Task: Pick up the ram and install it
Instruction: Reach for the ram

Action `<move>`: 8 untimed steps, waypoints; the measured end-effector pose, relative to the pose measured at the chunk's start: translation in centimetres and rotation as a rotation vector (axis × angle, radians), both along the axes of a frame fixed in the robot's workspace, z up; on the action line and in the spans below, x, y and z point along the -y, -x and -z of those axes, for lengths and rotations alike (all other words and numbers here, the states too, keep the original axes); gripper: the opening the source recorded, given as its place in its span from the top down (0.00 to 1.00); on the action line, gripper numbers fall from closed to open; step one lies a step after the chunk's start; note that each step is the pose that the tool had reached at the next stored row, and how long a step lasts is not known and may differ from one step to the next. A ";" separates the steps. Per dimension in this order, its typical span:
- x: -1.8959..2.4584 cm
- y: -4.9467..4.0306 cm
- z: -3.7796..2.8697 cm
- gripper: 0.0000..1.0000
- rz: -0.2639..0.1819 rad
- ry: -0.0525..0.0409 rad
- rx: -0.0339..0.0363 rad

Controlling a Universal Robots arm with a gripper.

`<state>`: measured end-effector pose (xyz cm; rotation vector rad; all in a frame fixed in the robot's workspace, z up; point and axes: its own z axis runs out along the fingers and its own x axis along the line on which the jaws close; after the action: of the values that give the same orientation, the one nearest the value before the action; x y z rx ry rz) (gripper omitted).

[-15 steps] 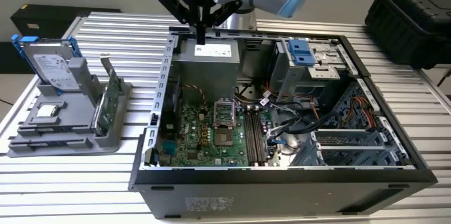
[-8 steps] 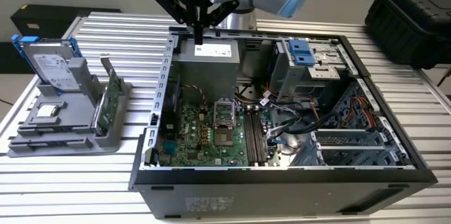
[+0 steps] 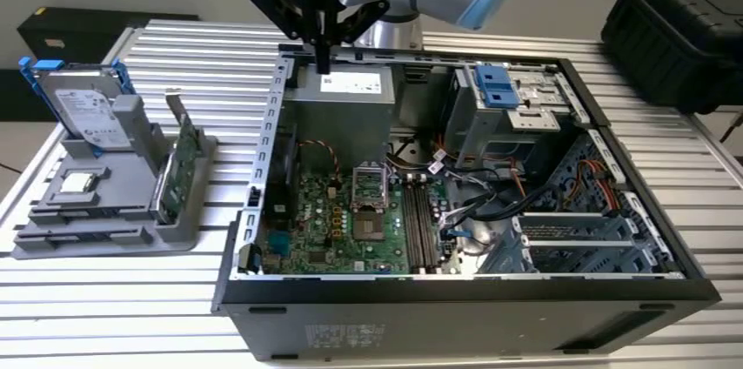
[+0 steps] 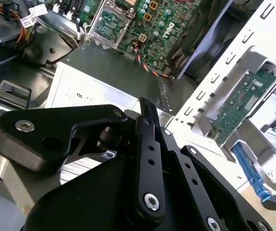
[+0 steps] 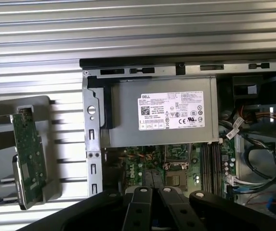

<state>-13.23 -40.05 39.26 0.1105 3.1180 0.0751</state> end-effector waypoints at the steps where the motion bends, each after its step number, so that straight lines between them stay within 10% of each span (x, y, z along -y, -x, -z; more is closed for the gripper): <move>1: 0.01 0.04 0.00 1.00 0.000 0.0001 -0.0001; 8: 0.10 0.49 0.00 1.00 0.000 0.0001 -0.0001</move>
<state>-13.71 -40.15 39.26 0.1105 3.1181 0.0750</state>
